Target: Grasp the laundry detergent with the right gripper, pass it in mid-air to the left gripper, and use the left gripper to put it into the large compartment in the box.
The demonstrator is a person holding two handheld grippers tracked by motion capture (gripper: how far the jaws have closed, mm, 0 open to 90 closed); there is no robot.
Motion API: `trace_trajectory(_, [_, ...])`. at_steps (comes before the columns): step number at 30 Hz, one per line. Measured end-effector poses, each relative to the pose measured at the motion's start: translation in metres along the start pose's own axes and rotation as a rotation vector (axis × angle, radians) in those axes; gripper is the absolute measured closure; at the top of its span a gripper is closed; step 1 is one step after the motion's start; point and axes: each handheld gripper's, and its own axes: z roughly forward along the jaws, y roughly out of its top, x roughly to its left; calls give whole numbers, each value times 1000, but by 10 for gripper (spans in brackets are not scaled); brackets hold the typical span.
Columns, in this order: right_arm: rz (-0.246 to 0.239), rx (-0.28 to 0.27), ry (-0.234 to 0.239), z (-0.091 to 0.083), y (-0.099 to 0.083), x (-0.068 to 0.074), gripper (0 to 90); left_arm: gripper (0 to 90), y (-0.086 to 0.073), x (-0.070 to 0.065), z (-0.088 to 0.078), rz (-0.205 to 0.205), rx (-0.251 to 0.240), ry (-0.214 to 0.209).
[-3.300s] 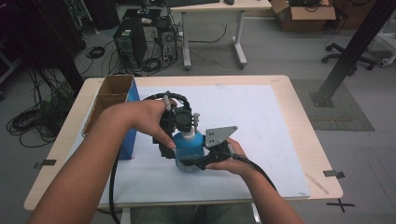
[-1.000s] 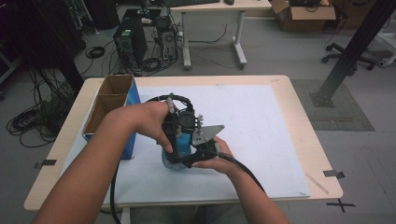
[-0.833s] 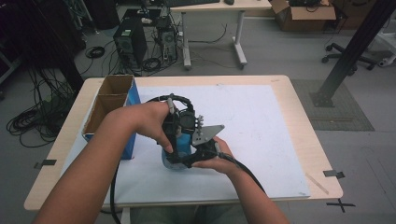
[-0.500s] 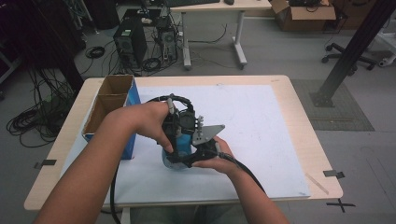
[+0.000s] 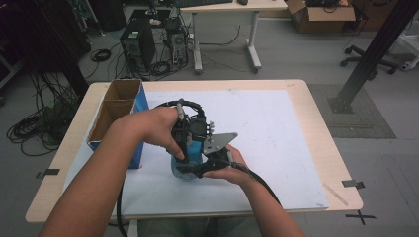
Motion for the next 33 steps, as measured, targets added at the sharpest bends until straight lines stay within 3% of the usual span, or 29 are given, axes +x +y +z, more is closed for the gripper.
trace_trajectory(16, [-8,-9,-4,2,1,2,452,384,1,-2,-3,-10,43,-5])
trace_trajectory(29, [-16,-28,0,4,3,1,437,385,-2,-1,-6,-17,48,-8])
trace_trajectory(33, [-13,-33,-9,4,3,1,382,385,-2,-1,-7,-14,42,-5])
